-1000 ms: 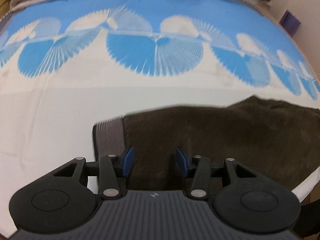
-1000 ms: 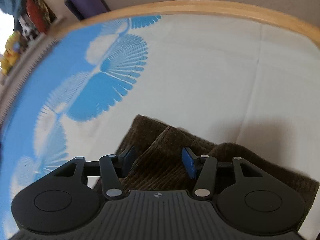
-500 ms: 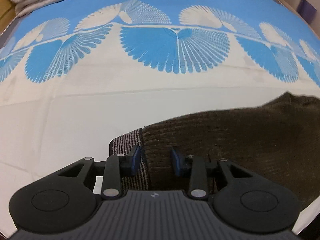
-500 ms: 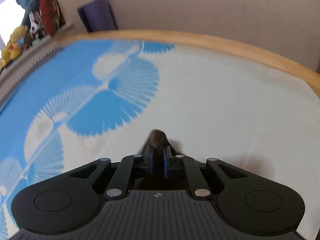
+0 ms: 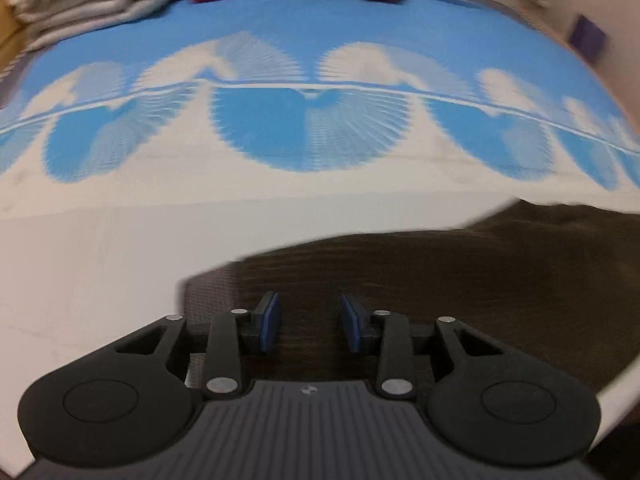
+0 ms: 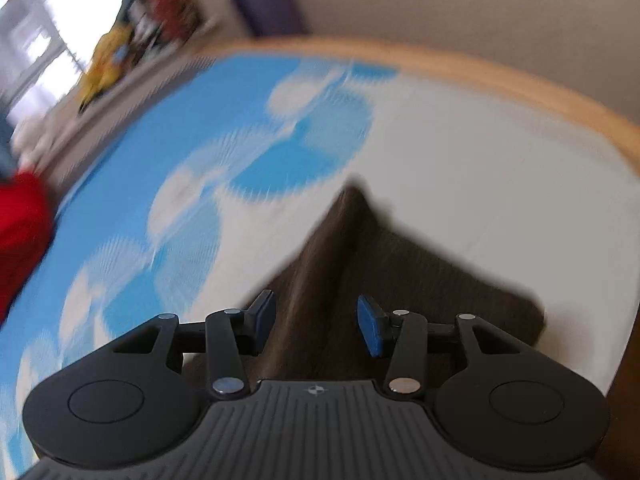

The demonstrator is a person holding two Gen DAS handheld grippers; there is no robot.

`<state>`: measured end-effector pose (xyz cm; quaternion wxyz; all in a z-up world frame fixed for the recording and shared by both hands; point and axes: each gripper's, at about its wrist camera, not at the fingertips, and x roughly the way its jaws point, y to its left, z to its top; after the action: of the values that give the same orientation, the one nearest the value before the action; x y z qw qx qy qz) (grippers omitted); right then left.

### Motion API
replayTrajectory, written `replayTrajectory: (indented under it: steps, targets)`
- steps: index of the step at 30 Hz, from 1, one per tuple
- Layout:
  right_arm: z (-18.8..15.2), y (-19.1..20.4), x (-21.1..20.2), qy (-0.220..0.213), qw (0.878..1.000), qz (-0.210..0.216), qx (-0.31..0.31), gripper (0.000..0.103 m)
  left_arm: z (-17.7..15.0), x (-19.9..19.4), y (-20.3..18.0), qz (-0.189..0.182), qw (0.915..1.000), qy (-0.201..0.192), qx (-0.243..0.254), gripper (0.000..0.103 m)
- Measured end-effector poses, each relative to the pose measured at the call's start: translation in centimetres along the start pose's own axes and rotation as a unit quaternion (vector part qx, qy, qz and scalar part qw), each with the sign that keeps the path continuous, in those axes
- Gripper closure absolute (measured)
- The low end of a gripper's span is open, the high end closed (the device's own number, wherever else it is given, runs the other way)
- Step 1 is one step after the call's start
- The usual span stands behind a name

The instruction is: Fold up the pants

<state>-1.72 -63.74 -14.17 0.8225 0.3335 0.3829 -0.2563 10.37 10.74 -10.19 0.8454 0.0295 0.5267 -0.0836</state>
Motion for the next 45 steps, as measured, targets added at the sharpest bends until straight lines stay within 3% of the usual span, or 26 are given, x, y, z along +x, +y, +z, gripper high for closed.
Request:
replayTrajectory:
  steps: [1, 3, 5, 7, 10, 12, 15, 18, 22, 25, 29, 31, 32, 33, 34, 37, 41, 44, 45]
  targets:
    - [-0.7, -0.5, 0.3, 0.02, 1.0, -0.01, -0.002, 0.056, -0.4, 0.7, -0.1, 0.01, 0.9997, 0.02, 0.009, 0.059]
    - [-2.0, -2.1, 1.6, 0.074, 0.996, -0.043, 0.01, 0.056, -1.5, 2.9, 0.0, 0.046, 0.9951, 0.081, 0.032, 0.063]
    - [-3.4, -3.9, 2.8, 0.119, 0.989, -0.082, 0.023, 0.06, -1.8, 2.7, -0.8, 0.058, 0.993, 0.078, 0.066, 0.063]
    - [-3.3, -4.9, 2.0, 0.105, 0.992, -0.068, 0.033, 0.064, -1.4, 1.2, -1.2, 0.055, 0.9954, 0.053, 0.057, 0.061]
    - [-3.1, -5.4, 0.1, 0.066, 0.994, -0.069, 0.05, 0.058, -1.6, -0.4, -1.9, 0.006, 0.9984, 0.024, 0.051, 0.052]
    - [-3.3, -6.0, -0.4, 0.058, 0.994, -0.079, 0.054, 0.056, -2.2, 0.2, -2.2, 0.017, 0.9969, 0.042, 0.065, 0.049]
    - [-3.0, -7.5, -0.3, 0.051, 0.989, -0.117, 0.073, 0.054, -3.0, 1.5, -2.1, 0.063, 0.9912, 0.075, 0.089, 0.049]
    - [-3.2, -9.3, 0.1, 0.05, 0.982, -0.136, 0.117, 0.046, -2.8, 0.8, -1.1, 0.049, 0.9945, 0.064, 0.068, 0.049]
    - [-3.2, -10.2, 2.3, 0.069, 0.982, -0.088, 0.152, 0.044, -2.4, -0.4, -0.4, 0.034, 0.9974, 0.043, 0.046, 0.048]
    - [-3.1, -10.0, 3.0, 0.056, 0.979, -0.079, 0.177, 0.035, -1.8, -0.4, -0.5, 0.027, 0.9984, 0.034, 0.035, 0.048]
    - [-2.9, -9.4, 3.5, 0.041, 0.977, -0.083, 0.19, 0.033, -1.3, -0.8, -0.9, 0.029, 0.9986, 0.027, 0.035, 0.048]
    - [-3.0, -9.1, 3.7, 0.033, 0.978, -0.082, 0.188, 0.043, -1.0, -0.7, -0.7, 0.028, 0.9989, 0.025, 0.03, 0.048]
    - [-2.9, -8.9, 3.8, 0.03, 0.979, -0.087, 0.184, 0.054, -0.9, -0.7, -0.8, 0.027, 0.999, 0.024, 0.028, 0.048]
    - [-2.9, -8.6, 3.9, 0.026, 0.978, -0.1, 0.18, 0.08, -0.8, -0.7, -0.8, 0.026, 0.999, 0.023, 0.028, 0.048]
    - [-2.9, -8.7, 3.8, 0.023, 0.978, -0.101, 0.182, 0.086, -0.7, -0.7, -1.0, 0.027, 0.999, 0.022, 0.03, 0.048]
    - [-2.6, -8.1, 3.0, 0.001, 0.978, -0.1, 0.181, 0.089, -0.4, -0.7, -1.3, 0.026, 0.9989, 0.019, 0.034, 0.048]
    - [-2.1, -7.8, 1.4, -0.028, 0.979, -0.061, 0.194, 0.089, -0.2, -0.6, -1.6, 0.026, 0.9988, 0.019, 0.037, 0.048]
    - [-2.2, -8.7, 1.7, -0.02, 0.976, -0.052, 0.211, 0.087, -0.1, -0.5, -1.8, 0.025, 0.9987, 0.019, 0.039, 0.048]
    - [-2.3, -9.2, 2.0, -0.012, 0.975, -0.051, 0.218, 0.081, -0.1, -0.5, -1.9, 0.023, 0.9988, 0.019, 0.039, 0.048]
